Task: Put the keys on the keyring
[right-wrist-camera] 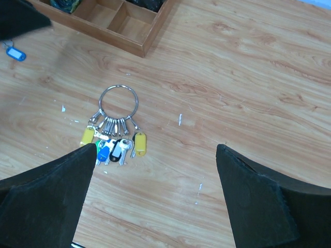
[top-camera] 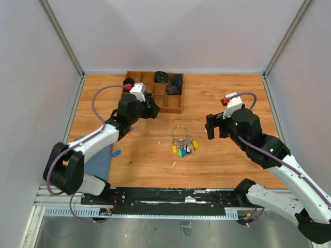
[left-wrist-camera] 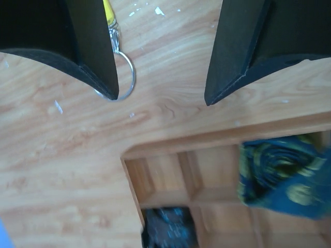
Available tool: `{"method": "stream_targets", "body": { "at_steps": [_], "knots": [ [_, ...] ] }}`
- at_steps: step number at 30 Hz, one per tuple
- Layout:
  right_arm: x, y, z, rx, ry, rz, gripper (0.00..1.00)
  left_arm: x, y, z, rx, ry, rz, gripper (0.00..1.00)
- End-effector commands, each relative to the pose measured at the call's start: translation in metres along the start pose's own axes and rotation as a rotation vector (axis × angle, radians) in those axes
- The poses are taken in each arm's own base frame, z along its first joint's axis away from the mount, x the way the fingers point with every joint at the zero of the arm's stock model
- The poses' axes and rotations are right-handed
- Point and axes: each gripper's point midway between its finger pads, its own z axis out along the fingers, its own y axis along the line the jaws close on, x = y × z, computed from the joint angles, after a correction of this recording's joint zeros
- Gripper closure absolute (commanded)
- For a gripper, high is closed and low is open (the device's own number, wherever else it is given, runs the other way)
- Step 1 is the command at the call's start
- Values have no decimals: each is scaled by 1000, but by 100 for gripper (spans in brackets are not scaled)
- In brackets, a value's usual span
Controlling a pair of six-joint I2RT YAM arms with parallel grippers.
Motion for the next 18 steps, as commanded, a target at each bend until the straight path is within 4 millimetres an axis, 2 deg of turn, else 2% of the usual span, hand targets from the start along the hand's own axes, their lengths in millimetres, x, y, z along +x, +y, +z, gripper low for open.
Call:
{"method": "stream_targets", "body": {
  "at_steps": [1, 4, 10, 14, 18],
  "knots": [
    [3, -3, 4, 19, 28, -61, 2, -53, 24, -57, -106, -147, 15, 22],
    [5, -7, 12, -4, 62, -17, 2, -80, 40, -92, -156, -219, 5, 10],
    [4, -24, 27, -68, 78, 179, 2, -105, 75, -144, -242, -281, -44, 4],
    [1, -47, 26, -68, 36, 316, 2, -106, 95, -170, -261, -302, -123, 4],
    [6, -63, 18, -67, 43, 348, 2, -100, 97, -187, -296, -261, -68, 3]
  ]
}}
